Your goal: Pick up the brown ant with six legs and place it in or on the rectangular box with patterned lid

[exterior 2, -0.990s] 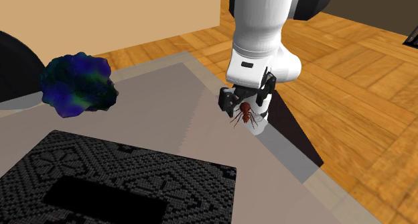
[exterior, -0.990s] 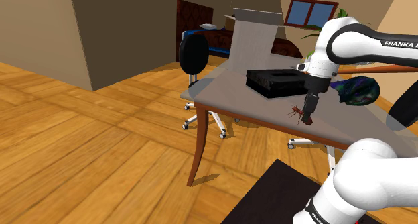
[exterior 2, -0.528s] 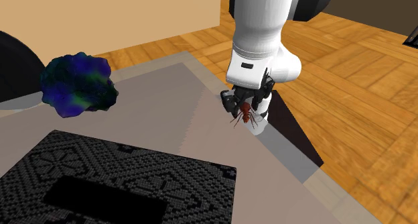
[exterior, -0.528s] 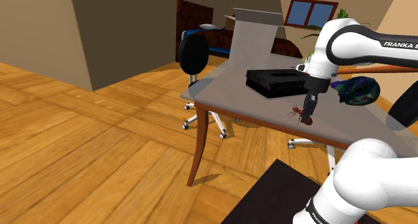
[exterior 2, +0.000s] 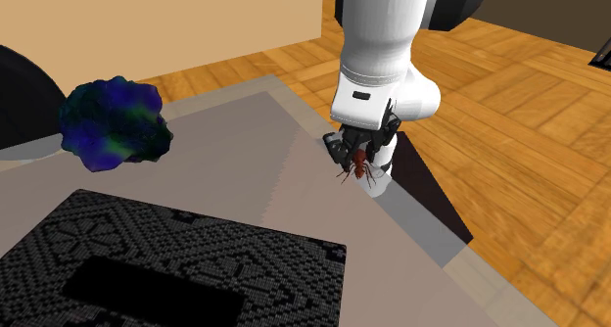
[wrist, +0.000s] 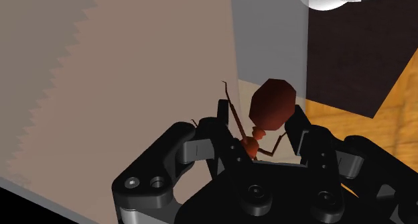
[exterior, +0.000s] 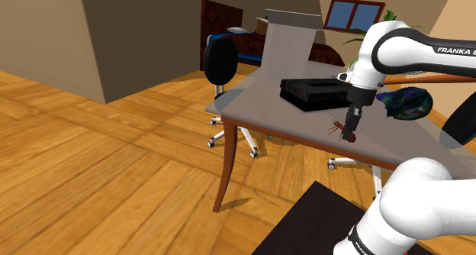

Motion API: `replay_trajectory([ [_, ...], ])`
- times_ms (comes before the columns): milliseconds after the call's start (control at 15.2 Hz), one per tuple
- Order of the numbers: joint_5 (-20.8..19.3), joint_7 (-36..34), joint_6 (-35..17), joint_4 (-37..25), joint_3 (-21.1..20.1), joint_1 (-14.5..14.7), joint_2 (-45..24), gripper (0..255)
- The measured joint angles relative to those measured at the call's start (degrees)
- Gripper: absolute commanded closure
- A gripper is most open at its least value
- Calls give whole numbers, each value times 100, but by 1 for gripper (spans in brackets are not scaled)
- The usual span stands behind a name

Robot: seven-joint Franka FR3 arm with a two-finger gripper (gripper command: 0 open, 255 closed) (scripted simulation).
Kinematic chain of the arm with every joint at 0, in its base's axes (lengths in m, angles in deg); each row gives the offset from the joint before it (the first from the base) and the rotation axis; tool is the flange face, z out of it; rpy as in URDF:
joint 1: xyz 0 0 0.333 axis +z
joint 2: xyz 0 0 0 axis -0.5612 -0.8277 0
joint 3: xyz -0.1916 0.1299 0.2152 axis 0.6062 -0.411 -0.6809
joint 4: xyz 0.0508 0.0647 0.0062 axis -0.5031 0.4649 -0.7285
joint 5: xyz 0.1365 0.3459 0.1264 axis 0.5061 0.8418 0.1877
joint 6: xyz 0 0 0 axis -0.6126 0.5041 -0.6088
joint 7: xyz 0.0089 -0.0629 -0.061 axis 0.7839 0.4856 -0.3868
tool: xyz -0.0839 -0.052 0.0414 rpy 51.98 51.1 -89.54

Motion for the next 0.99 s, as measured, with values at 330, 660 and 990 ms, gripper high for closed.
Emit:
replay_trajectory([
  [330,71,-10,209,-231,-77,33,-30,255],
  [660,149,10,530,-639,-152,74,-115,255],
  [990,236,17,853,-1068,-237,119,-221,255],
])
